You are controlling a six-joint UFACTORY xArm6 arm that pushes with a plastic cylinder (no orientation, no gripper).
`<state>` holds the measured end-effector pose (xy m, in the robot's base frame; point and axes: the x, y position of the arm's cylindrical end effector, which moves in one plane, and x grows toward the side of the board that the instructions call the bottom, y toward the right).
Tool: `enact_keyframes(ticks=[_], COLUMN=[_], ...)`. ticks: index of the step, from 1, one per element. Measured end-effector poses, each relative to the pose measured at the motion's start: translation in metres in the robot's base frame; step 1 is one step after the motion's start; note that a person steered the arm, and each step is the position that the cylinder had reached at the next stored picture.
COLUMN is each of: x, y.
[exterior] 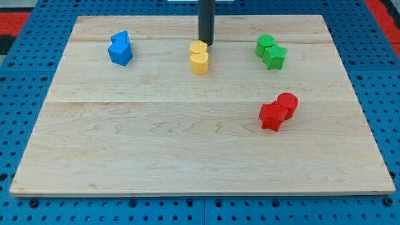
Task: Slide yellow heart towards bottom left
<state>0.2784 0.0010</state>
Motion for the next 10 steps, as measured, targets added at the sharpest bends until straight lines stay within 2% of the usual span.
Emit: enact_keyframes(ticks=[2, 4, 6, 10], x=[0.015, 0.048, 0.065, 0.144], y=[-0.012, -0.010, 0.012, 0.006])
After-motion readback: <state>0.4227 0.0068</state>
